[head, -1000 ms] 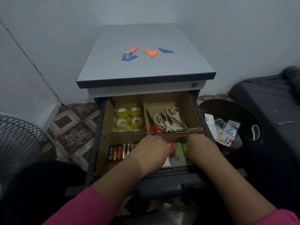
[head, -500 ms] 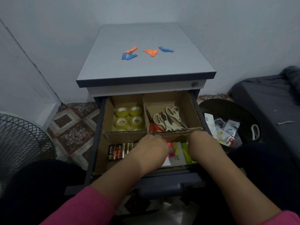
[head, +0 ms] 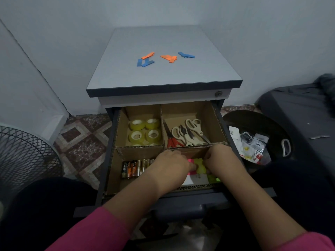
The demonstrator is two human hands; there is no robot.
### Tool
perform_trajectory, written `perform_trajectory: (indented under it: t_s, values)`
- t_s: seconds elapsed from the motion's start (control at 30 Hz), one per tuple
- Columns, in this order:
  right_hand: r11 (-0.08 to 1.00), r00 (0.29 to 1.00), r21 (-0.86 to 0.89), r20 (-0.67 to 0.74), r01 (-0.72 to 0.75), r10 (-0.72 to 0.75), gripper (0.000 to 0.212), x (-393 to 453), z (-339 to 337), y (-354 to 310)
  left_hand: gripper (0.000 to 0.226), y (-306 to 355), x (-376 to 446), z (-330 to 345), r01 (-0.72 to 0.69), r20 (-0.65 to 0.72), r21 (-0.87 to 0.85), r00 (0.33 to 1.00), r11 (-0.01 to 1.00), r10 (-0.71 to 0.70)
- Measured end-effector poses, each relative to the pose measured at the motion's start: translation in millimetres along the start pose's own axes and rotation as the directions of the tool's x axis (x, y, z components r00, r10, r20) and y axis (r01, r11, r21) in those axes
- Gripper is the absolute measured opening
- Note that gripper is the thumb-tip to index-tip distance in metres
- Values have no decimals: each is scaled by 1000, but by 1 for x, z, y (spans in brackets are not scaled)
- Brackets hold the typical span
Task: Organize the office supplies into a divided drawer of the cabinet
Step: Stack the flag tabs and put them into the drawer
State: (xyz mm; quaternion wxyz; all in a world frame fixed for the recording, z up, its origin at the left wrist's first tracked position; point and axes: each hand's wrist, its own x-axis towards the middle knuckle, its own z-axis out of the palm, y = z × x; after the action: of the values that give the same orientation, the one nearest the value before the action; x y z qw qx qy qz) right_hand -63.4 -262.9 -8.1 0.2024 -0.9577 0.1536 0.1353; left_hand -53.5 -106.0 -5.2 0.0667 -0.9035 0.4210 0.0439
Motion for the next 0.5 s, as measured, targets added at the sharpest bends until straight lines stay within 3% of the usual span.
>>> perform_trajectory:
  t_s: [0.1,0.23,0.5]
  values:
    - [996,999,-89,-20,28,-30,19,-5,-5,-2,55,0,0,-1,0,3,5,1000,1000,0]
    - [976,951,-209,308,54,13,43,-9,-23,-12,54,1,1,-1,-3,21,27,1000,1000,3]
    - [986,993,-151,108,72,-56,40,-12,-7,-5,49,4,4,2,5,55,59,998,998,-8]
